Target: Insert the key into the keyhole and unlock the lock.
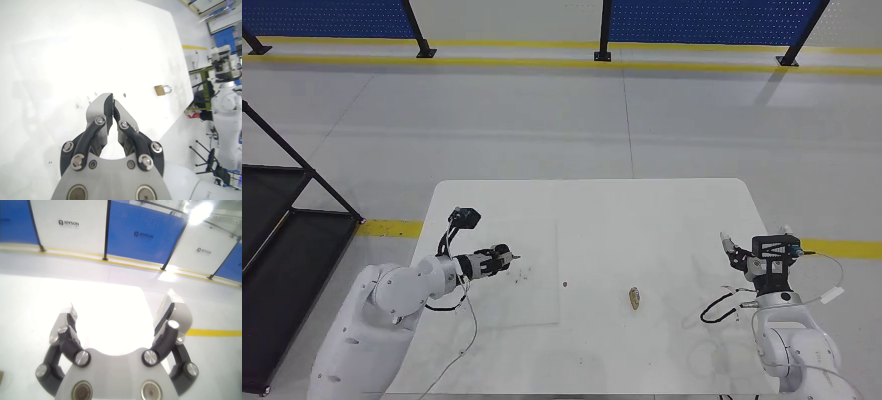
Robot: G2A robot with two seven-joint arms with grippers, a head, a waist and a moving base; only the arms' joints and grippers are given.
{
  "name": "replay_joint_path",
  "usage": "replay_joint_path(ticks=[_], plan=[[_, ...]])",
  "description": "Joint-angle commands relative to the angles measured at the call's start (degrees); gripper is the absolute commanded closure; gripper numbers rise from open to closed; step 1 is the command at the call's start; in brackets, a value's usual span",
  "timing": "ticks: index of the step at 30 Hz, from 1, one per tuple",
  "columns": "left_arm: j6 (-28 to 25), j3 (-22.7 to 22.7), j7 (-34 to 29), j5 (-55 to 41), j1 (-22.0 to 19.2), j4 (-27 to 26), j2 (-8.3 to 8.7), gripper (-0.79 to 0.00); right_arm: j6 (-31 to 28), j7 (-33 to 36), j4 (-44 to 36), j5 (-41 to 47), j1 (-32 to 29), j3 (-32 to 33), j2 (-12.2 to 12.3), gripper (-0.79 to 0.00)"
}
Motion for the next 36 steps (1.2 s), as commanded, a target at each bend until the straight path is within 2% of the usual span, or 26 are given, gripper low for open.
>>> replay_joint_path(ticks=[1,9,14,17,23,36], plan=[[-2.38,-1.53,0.35,-5.11,1.12,1.21,0.04,0.0,0.0,0.0,0.0,0.0,0.0,0.0,0.0,-0.785],[-15.09,-4.86,-4.84,-28.05,2.17,9.72,0.29,0.0,0.0,0.0,0.0,0.0,0.0,0.0,0.0,-0.785],[-21.6,-5.79,-14.45,-41.76,0.32,16.88,0.78,0.0,0.0,0.0,0.0,0.0,0.0,0.0,0.0,-0.785],[-23.86,-5.74,-19.17,-44.53,-1.14,20.76,1.14,0.0,0.0,0.0,0.0,0.0,0.0,0.0,0.0,-0.785],[-21.83,-3.44,-21.38,-50.72,-2.34,22.2,1.87,0.0,0.0,0.0,0.0,0.0,0.0,0.0,0.0,-0.785],[-21.83,-3.44,-21.38,-50.72,-2.34,22.2,1.87,0.0,0.0,0.0,0.0,0.0,0.0,0.0,0.0,-0.785]])
